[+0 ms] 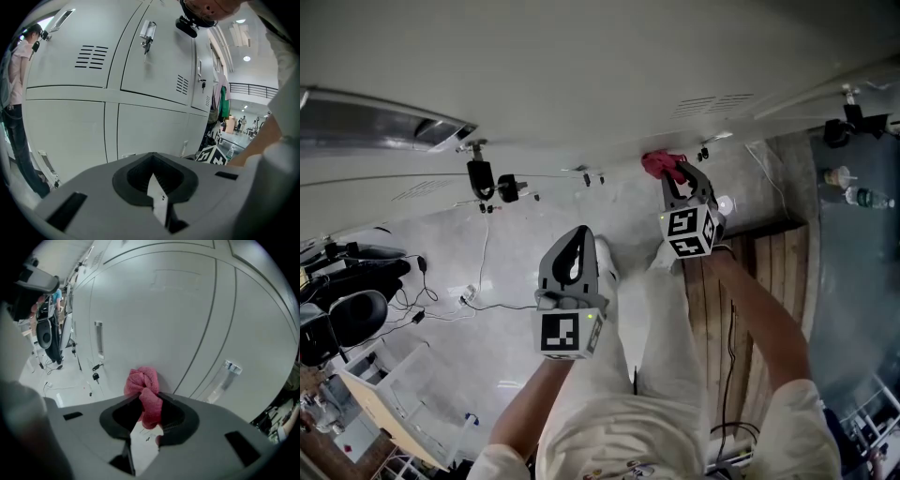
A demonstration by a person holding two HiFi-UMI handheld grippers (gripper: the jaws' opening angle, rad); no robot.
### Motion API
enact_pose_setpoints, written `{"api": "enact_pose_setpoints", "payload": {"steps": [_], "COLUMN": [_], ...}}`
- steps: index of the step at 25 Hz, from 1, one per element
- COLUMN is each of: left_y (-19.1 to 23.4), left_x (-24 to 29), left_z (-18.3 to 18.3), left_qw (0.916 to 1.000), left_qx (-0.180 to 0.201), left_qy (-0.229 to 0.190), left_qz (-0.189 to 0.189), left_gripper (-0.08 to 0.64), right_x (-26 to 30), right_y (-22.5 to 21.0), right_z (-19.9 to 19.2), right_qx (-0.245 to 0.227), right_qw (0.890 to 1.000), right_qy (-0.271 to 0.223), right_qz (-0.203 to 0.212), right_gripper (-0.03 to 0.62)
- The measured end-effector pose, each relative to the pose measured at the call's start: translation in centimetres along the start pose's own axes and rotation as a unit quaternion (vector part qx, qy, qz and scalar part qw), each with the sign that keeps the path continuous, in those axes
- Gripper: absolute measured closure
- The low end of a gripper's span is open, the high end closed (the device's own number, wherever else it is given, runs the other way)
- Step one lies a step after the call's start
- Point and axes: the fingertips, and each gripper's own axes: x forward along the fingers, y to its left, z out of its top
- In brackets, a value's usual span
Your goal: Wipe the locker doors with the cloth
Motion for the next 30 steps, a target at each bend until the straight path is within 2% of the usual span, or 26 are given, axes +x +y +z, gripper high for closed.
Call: {"api": "enact_pose_setpoints", "payload": {"steps": [4, 7, 14, 23, 30], "left_y": [0.5, 1.1, 3.4, 4.2, 5.2], "left_x": [0.4, 0.8, 1.9, 2.8, 3.8], "left_z": [-0.6, -1.4, -3.6, -5.9, -8.3], "left_qw": [0.9999, 0.9999, 0.9983, 0.998, 0.9989], "left_qx": [-0.008, -0.008, -0.022, -0.052, -0.042], "left_qy": [-0.001, 0.0, -0.001, -0.018, -0.001], "left_qz": [0.006, 0.013, 0.055, 0.031, 0.018], "left_gripper": [0.554, 0.554, 0.554, 0.555, 0.555], "right_x": [-0.2, 0.1, 1.0, 3.1, 4.7], "right_y": [3.5, 5.9, 9.5, 12.3, 12.5], "right_z": [0.5, 1.2, 2.3, 2.8, 2.0], "right_qx": [-0.034, -0.034, -0.031, -0.023, -0.002], "right_qw": [0.999, 0.998, 0.997, 0.996, 0.998], "right_qy": [-0.012, -0.019, -0.025, -0.013, 0.007], "right_qz": [0.031, 0.048, 0.07, 0.082, 0.063], "right_gripper": [0.488, 0.488, 0.488, 0.488, 0.488]}}
